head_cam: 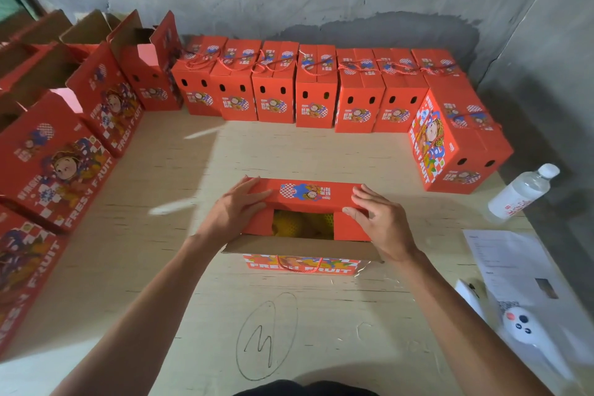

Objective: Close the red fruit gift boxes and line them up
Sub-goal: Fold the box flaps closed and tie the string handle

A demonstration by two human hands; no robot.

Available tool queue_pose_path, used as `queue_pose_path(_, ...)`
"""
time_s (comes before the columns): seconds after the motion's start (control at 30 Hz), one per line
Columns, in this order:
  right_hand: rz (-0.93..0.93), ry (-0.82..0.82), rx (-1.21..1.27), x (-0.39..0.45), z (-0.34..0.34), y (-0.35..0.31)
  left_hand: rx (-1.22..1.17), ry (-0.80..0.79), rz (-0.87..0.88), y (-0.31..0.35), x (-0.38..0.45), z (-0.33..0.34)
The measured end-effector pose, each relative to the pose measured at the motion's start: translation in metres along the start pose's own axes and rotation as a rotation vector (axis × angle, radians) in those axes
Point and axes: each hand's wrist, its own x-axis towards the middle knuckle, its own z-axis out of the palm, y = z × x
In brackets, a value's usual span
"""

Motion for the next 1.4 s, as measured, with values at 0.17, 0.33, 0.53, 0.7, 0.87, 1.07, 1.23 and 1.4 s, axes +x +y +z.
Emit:
queue_pose_path(0.17, 0.077, 0.057, 0.130, -0.003, 0.008, 0.004, -0.267, 0.061, -0.139, 0.006, -0.003, 0.002)
queue_pose_path(0.33, 0.446, -0.083, 0.379, -0.004, 0.009, 0.002, -0.580, 0.064, -0.381, 0.002, -0.001, 0.010)
queue_pose_path(0.53, 0.541, -0.156, 0.485, 0.002, 0.005, 0.006, -0.533, -0.031, -0.319, -0.005, 0.007, 0.007)
queue_pose_path(0.7, 0.544, -0.147, 0.297, 0.000, 0.002, 0.007, -0.192, 0.005, -0.155, -0.010, 0.004, 0.010)
queue_pose_path(0.87, 0.672, -0.221, 0.340, 0.011, -0.001, 0.000, 0.000, 0.035, -0.148, -0.002, 0.004, 0.005)
queue_pose_path(1.07, 0.909, -0.095, 0.659, 0.015, 0.006, 0.000, 0.182, 0.117, -0.322, 0.007, -0.005, 0.009)
queue_pose_path(1.23, 0.872, 0.034, 0.947, 0.026, 0.004, -0.011, 0.255, 0.258, -0.528, 0.033, -0.014, 0.022)
queue_pose_path(1.4, 0.621, -0.146, 0.836, 0.042, 0.024, -0.063, 0.445, 0.144, -0.691, 0.069, -0.026, 0.034)
